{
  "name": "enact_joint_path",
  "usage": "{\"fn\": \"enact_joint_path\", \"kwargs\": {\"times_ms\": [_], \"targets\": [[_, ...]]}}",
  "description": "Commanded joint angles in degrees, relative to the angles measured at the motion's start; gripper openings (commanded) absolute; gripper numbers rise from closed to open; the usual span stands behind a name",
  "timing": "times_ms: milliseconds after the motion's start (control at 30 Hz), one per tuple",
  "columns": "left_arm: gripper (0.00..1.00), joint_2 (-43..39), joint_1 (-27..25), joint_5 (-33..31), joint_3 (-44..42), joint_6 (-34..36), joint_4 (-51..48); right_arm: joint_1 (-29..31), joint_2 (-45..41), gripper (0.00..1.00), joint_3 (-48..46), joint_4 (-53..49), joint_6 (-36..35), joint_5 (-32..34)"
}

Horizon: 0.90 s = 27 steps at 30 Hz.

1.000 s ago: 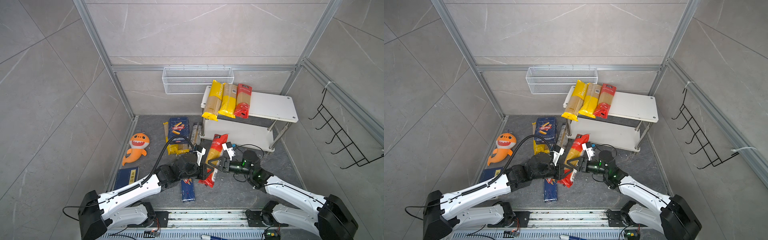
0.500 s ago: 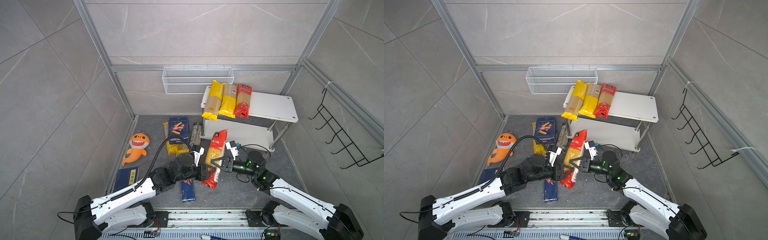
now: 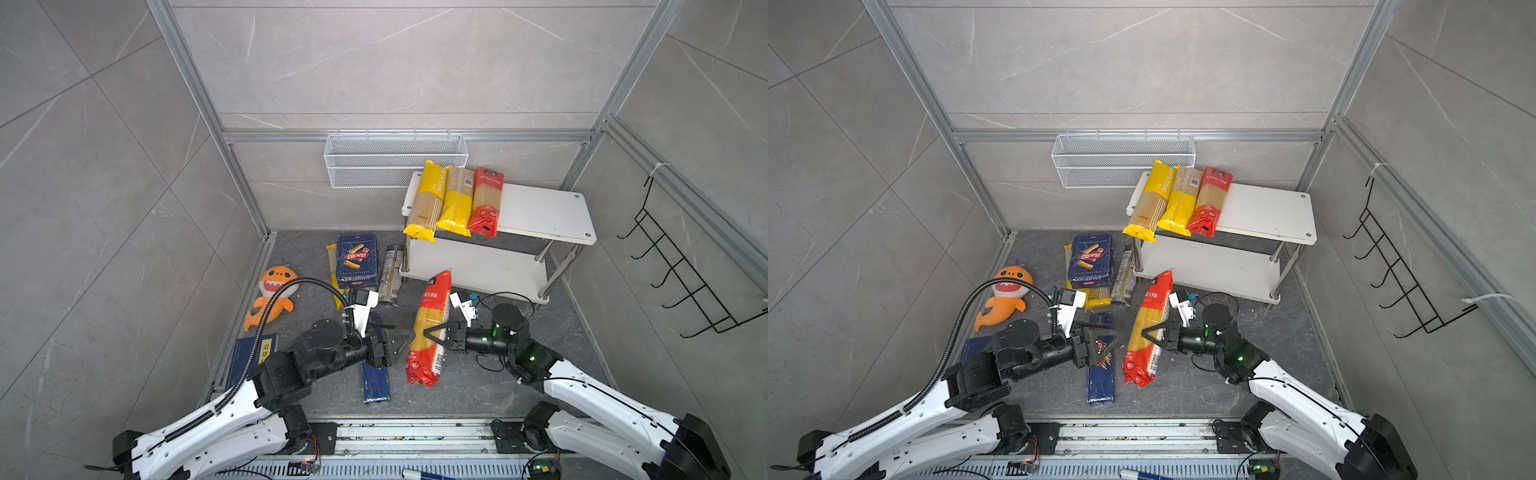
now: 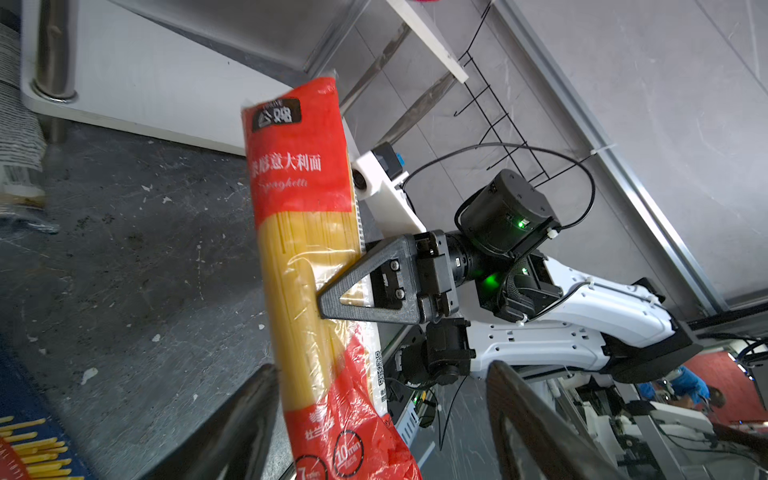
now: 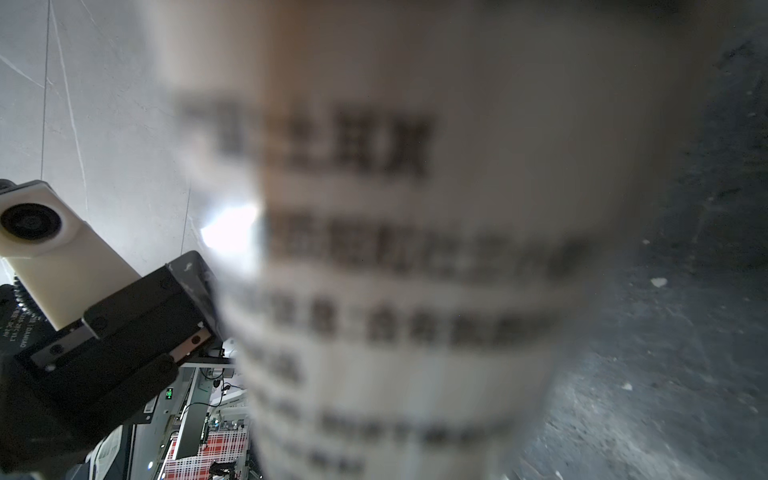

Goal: Place and organize the pasta boxes and bags onto the shelf
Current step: 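Close the right gripper on the red bag and open the left gripper, then lift the red bag with the right gripper while the left draws back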

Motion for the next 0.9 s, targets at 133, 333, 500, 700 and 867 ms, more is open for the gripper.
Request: {"fn": "enact_joint_path", "kwargs": {"times_ms": [133, 333, 500, 700, 867], "targets": [[0.89, -6.0, -0.2, -9.7, 3.7, 4.0, -9.7, 0.2, -9.3, 0.00, 11.8, -10.7, -6.3, 0.1], [1.00, -5.6, -0.1, -13.6, 6.3, 5.3, -14.2, 0.3, -13.1, 0.00, 23.2, -30.4, -13.1, 6.2], [1.00, 0.9, 0.1, -14.5, 11.4, 8.5, -18.0, 0.2, -12.1, 0.00, 33.1, -41.8, -17.7, 11.2], [1.00, 8.8, 9.3, -4.3, 16.9, 11.2, -19.3, 0.2, -7.0, 0.00, 47.2, -52.3, -23.6, 18.6], [1.00, 13.3, 26.9, 12.8, 15.9, 10.5, -16.0, 0.1, -0.5, 0.00, 59.0, -58.1, -28.2, 24.6]]}}
